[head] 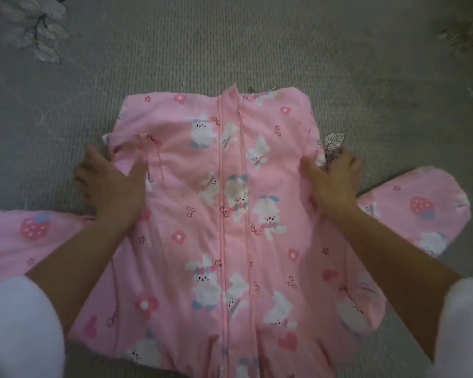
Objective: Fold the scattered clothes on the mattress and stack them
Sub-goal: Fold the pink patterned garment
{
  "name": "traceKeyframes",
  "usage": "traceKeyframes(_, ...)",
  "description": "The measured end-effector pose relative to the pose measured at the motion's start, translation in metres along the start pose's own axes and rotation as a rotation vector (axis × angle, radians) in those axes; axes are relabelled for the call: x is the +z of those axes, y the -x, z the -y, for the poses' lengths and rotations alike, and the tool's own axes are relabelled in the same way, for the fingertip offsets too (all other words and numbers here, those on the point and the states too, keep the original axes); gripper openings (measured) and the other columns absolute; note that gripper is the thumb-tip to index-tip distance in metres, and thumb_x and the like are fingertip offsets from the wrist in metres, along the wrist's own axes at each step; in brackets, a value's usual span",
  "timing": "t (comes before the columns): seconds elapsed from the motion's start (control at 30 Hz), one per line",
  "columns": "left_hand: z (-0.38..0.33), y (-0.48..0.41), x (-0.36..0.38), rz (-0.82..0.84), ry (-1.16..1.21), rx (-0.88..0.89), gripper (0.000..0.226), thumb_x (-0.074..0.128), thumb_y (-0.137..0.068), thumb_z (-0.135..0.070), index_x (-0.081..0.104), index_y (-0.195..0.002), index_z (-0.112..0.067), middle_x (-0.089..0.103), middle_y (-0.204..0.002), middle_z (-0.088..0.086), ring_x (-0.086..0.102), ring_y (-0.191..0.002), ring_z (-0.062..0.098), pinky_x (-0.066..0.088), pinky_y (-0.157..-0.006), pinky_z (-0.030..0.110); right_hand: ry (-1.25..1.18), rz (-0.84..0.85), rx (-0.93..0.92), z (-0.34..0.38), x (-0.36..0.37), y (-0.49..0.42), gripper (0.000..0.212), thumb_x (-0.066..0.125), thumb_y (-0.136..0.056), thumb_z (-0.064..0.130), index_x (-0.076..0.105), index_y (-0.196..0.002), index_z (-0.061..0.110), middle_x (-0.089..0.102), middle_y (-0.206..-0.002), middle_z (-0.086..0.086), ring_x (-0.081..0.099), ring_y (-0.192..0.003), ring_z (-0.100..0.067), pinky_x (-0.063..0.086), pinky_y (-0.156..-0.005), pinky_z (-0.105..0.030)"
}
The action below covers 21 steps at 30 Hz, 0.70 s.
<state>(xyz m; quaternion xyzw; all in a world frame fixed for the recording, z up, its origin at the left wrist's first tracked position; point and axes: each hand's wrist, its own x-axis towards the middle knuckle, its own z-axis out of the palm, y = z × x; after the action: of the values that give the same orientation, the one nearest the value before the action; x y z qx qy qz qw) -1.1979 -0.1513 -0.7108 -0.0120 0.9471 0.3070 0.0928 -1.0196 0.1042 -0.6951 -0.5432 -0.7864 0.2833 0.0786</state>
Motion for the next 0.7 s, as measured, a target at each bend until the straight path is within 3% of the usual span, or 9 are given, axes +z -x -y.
traceKeyframes(0.07, -0.007, -0.013, -0.009, 0.020, 0.170, 0.004, 0.034, 0.063, -0.081, -0.024, 0.060, -0.107, -0.003, 0.061, -0.091, 0.015, 0.060, -0.086, 0.031, 0.045, -0.074, 0.031, 0.048, 0.062, -0.093, 0.007, -0.002, -0.012, 0.034, 0.047, -0.072, 0.045, 0.053, -0.074, 0.012, 0.050, -0.096, -0.014, 0.050, -0.101, -0.029, 0.033, -0.082, -0.040)
traceKeyframes(0.13, -0.021, -0.021, -0.021, -0.035, 0.191, 0.143, 0.011, 0.060, -0.083, -0.017, 0.060, -0.086, -0.006, 0.055, -0.069, 0.009, 0.049, -0.061, 0.018, 0.041, -0.057, 0.028, 0.069, -0.047, -0.183, 0.016, -0.011, -0.019, 0.033, 0.043, -0.080, 0.039, 0.039, -0.064, 0.010, 0.050, -0.086, -0.015, 0.048, -0.091, -0.028, 0.032, -0.076, -0.043)
traceKeyframes(0.2, -0.028, -0.036, -0.024, -0.140, 0.220, 0.239, 0.015, 0.058, -0.081, -0.026, 0.057, -0.092, -0.016, 0.060, -0.084, 0.011, 0.055, -0.075, 0.020, 0.048, -0.068, 0.036, 0.129, -0.205, -0.179, 0.021, -0.019, -0.025, 0.024, 0.045, -0.092, 0.029, 0.045, -0.081, 0.008, 0.053, -0.098, -0.019, 0.048, -0.103, -0.032, 0.034, -0.086, -0.046)
traceKeyframes(0.27, -0.032, -0.045, -0.017, -0.119, 0.182, 0.206, 0.034, 0.054, -0.080, -0.034, 0.053, -0.111, -0.023, 0.060, -0.106, 0.008, 0.058, -0.097, 0.025, 0.049, -0.086, 0.046, 0.145, -0.192, -0.137, 0.023, -0.018, -0.028, 0.020, 0.045, -0.094, 0.028, 0.048, -0.099, 0.009, 0.051, -0.111, -0.015, 0.044, -0.115, -0.031, 0.031, -0.097, -0.045)
traceKeyframes(0.37, -0.034, -0.018, -0.001, -0.048, -0.122, 0.235, 0.065, 0.043, -0.095, -0.042, 0.015, -0.151, -0.025, 0.021, -0.153, 0.017, 0.021, -0.141, 0.033, 0.015, -0.114, 0.049, 0.278, -0.061, -0.325, 0.024, -0.009, -0.005, 0.058, 0.048, -0.092, 0.036, 0.032, -0.142, 0.012, 0.029, -0.150, -0.012, 0.025, -0.138, -0.028, 0.018, -0.110, -0.046)
traceKeyframes(0.43, -0.025, 0.015, 0.009, 0.046, -0.286, 0.587, 0.060, 0.028, -0.097, -0.048, 0.009, -0.152, -0.031, 0.001, -0.160, 0.010, 0.001, -0.147, 0.027, -0.003, -0.115, 0.043, 0.422, 0.137, -0.560, 0.013, -0.001, 0.016, 0.068, 0.033, -0.092, 0.051, 0.015, -0.152, 0.023, 0.007, -0.160, -0.007, 0.005, -0.147, -0.025, 0.005, -0.115, -0.046)
traceKeyframes(0.5, -0.003, 0.037, 0.018, 0.186, -0.467, 0.803, 0.057, 0.019, -0.095, -0.052, 0.011, -0.150, -0.039, 0.002, -0.161, 0.003, -0.002, -0.147, 0.023, -0.010, -0.114, 0.040, 0.599, 0.368, -0.665, -0.002, 0.006, 0.031, 0.070, 0.007, -0.089, 0.060, -0.001, -0.152, 0.032, -0.011, -0.161, -0.001, -0.014, -0.147, -0.021, -0.007, -0.117, -0.044)
traceKeyframes(0.6, 0.001, 0.042, 0.022, 0.269, -0.564, 0.708, 0.059, 0.014, -0.093, -0.054, 0.010, -0.150, -0.038, 0.001, -0.161, 0.002, -0.005, -0.147, 0.021, -0.013, -0.114, 0.040, 0.626, 0.475, -0.599, -0.004, 0.006, 0.032, 0.062, 0.013, -0.097, 0.056, -0.008, -0.151, 0.034, -0.016, -0.160, 0.002, -0.020, -0.145, -0.019, -0.011, -0.117, -0.043)
traceKeyframes(0.7, -0.009, 0.065, 0.008, 0.366, -0.491, 0.769, 0.065, 0.015, -0.092, -0.054, 0.005, -0.151, -0.032, -0.003, -0.161, 0.004, -0.008, -0.147, 0.020, -0.008, -0.116, 0.043, 0.473, 0.475, -0.663, 0.003, -0.017, 0.054, 0.061, 0.029, -0.098, 0.045, 0.006, -0.153, 0.029, -0.001, -0.161, 0.001, -0.005, -0.148, -0.017, -0.001, -0.117, -0.041)
